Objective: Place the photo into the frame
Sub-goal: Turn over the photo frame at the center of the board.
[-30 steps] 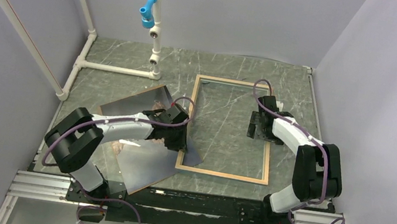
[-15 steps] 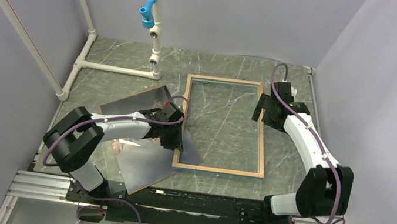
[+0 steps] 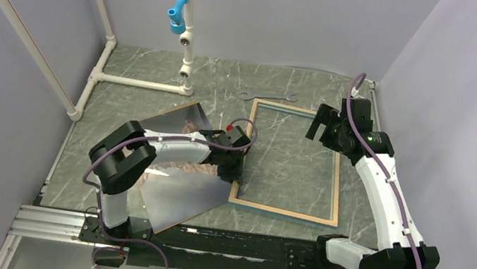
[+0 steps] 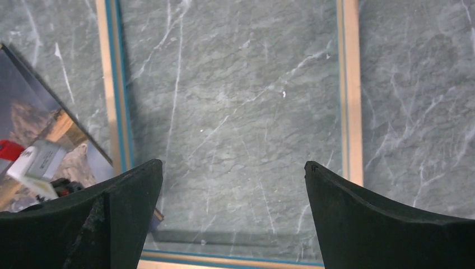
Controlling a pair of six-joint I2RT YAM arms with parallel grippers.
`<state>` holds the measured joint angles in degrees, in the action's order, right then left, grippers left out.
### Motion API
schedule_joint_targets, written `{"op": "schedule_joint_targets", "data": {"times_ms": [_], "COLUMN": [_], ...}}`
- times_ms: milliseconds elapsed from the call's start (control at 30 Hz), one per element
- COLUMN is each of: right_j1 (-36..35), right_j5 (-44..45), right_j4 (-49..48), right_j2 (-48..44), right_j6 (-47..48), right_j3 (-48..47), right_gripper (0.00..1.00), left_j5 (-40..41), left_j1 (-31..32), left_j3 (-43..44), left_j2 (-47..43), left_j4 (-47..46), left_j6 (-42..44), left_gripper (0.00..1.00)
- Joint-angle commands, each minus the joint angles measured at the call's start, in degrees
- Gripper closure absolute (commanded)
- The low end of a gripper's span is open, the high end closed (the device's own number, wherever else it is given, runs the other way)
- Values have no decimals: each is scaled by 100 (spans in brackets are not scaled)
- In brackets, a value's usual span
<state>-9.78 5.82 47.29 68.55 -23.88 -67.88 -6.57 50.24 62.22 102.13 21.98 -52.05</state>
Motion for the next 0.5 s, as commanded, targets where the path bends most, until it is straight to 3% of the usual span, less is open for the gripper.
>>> {"op": "schedule_joint_targets", "data": {"times_ms": [0, 300, 400, 467], "right_j1": [26, 25, 29, 26], "right_j5": [-321, -736, -873, -969], "right_j4": [-28, -117, -169, -237], "right_j2": [-150, -209, -273, -338], "right_j6": [-86, -143, -100, -53], "right_j3": [-42, 39, 113, 205], "right_gripper": [0, 0, 0, 0], "left_j5": [35, 462, 337, 121], "left_j1": [150, 469, 525, 544], "left_j3": [632, 1198, 1339, 1402], "left_j2": [267, 796, 920, 1008], "left_j4": [-200, -301, -488, -660], "left_j6": [-531, -1367, -1282, -1182], "left_gripper": [100, 100, 88, 71]}}
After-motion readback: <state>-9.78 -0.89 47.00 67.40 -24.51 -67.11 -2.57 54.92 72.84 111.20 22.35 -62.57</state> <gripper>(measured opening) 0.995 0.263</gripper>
